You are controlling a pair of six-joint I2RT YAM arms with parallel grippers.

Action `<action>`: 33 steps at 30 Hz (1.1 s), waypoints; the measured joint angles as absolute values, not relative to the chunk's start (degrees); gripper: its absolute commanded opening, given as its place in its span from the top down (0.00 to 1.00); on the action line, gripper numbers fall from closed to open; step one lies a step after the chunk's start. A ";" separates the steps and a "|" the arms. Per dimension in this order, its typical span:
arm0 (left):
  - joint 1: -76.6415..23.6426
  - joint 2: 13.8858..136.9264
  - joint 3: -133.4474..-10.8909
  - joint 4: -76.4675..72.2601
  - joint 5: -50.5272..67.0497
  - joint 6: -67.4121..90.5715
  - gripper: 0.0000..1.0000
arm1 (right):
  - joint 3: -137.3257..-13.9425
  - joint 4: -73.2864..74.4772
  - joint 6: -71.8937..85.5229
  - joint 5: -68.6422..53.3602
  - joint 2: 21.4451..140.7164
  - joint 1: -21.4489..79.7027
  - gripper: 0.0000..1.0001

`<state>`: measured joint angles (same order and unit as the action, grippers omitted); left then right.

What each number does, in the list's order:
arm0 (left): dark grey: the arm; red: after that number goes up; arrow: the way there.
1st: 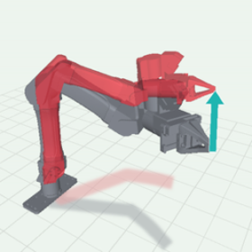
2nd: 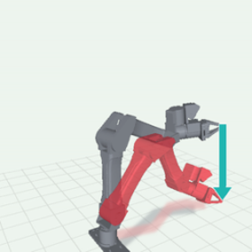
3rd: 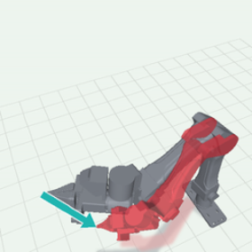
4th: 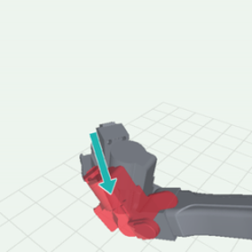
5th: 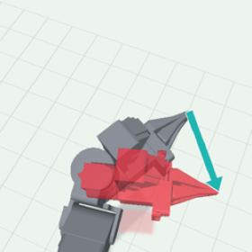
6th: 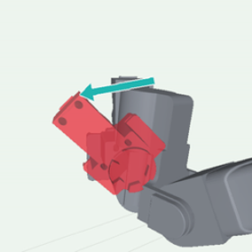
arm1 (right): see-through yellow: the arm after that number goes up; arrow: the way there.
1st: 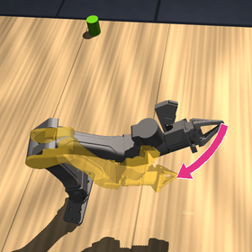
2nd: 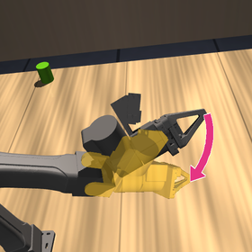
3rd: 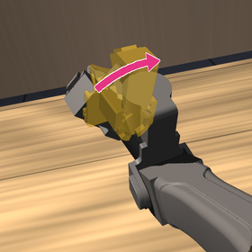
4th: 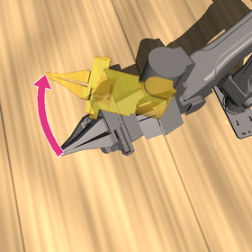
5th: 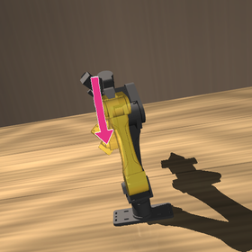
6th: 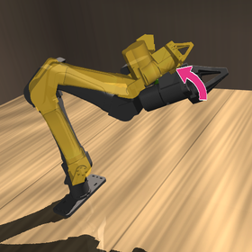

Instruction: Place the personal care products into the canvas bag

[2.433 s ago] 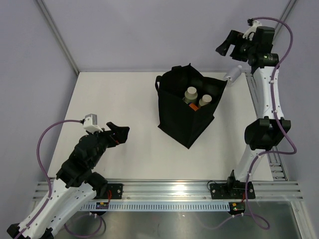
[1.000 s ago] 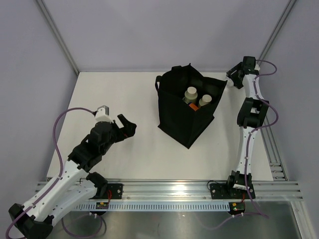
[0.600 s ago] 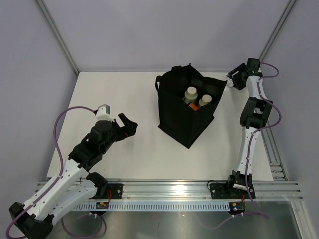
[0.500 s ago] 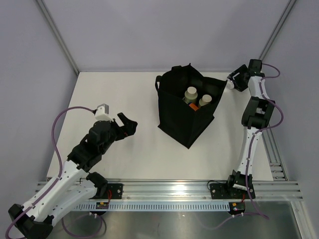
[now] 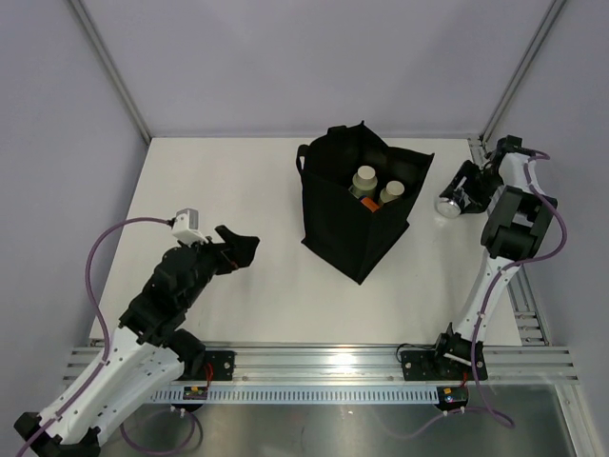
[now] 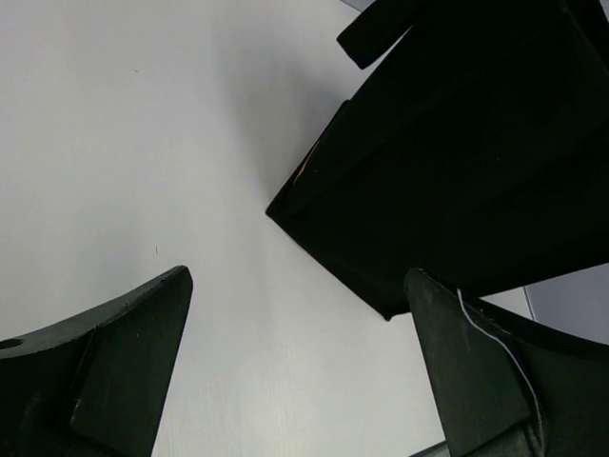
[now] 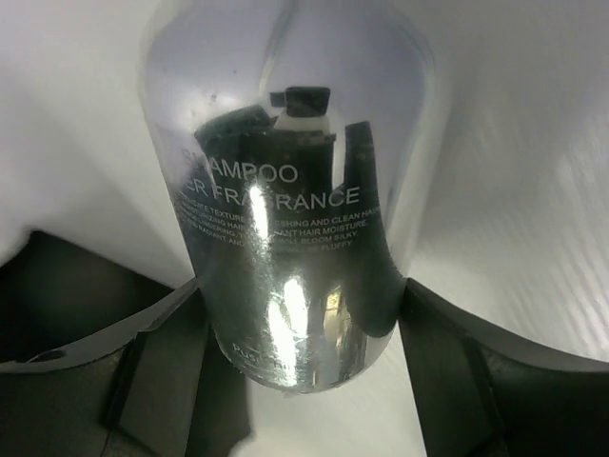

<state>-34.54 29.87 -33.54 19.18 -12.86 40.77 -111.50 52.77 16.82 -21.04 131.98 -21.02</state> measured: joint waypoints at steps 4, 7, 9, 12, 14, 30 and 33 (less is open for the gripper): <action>-34.54 26.17 -32.29 19.66 -12.36 40.77 0.01 | -106.72 57.47 2.81 -18.55 128.33 -20.80 0.30; -34.54 22.41 -31.94 20.73 -12.38 40.93 0.01 | -100.33 57.71 -4.14 -14.72 123.68 -20.45 0.10; -34.54 19.20 -31.53 21.26 -12.47 41.36 0.01 | -97.65 58.30 -7.73 -12.71 121.91 -20.29 0.01; -34.54 15.18 -30.30 21.54 -12.49 42.41 0.01 | -96.95 58.57 -11.92 -10.52 121.91 -20.29 0.00; -34.54 13.23 -29.54 22.48 -12.56 43.16 0.01 | -97.14 58.61 -13.72 -9.65 121.91 -20.29 0.00; -34.54 11.97 -28.45 26.11 -12.64 45.89 0.01 | -96.25 56.05 -20.01 -11.42 122.15 -20.78 0.86; -34.54 11.92 -28.45 26.11 -12.64 46.06 0.01 | -95.53 56.66 -18.11 -20.53 122.13 -23.16 0.95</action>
